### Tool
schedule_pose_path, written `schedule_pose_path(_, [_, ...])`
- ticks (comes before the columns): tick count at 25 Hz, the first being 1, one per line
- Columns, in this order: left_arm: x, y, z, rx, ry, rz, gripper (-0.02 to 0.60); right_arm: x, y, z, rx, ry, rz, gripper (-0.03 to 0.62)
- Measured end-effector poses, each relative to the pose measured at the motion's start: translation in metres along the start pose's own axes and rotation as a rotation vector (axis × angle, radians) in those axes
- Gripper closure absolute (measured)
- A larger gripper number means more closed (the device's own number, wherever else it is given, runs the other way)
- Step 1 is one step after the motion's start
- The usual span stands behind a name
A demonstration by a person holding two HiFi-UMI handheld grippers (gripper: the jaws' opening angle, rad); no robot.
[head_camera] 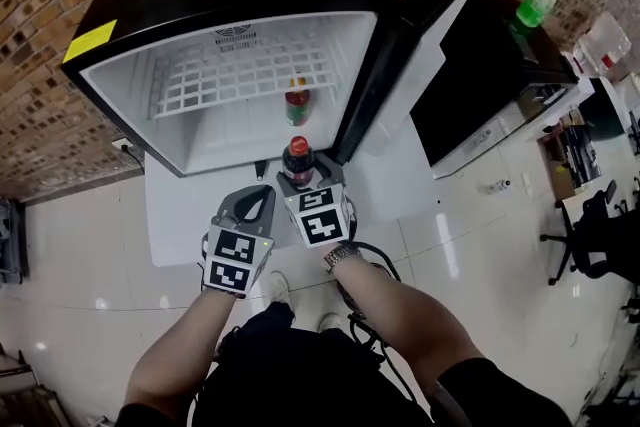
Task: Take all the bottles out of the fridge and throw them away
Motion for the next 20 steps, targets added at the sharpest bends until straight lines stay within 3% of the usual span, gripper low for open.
schedule_pose_path(13, [-0.162, -0.007, 0.003, 0.005, -0.079, 0.047, 0.577, -0.037, -0.099, -0.144, 0.015, -0.022, 0.035, 0.290])
schedule_pose_path(20, [-0.239, -0.018, 0.012, 0.051, -0.138, 0.071, 0.577, -0.064, -0.162, -0.203, 0.053, -0.053, 0.088, 0.290])
Point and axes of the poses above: the fingertips, and each gripper's own axes: z forward along the fingers, x to its left, y out of its top, the point moved 2 cm from there along -z, backward along the fingers, and after that the axes turned 1 degree about -x, right-handed, at the moved point
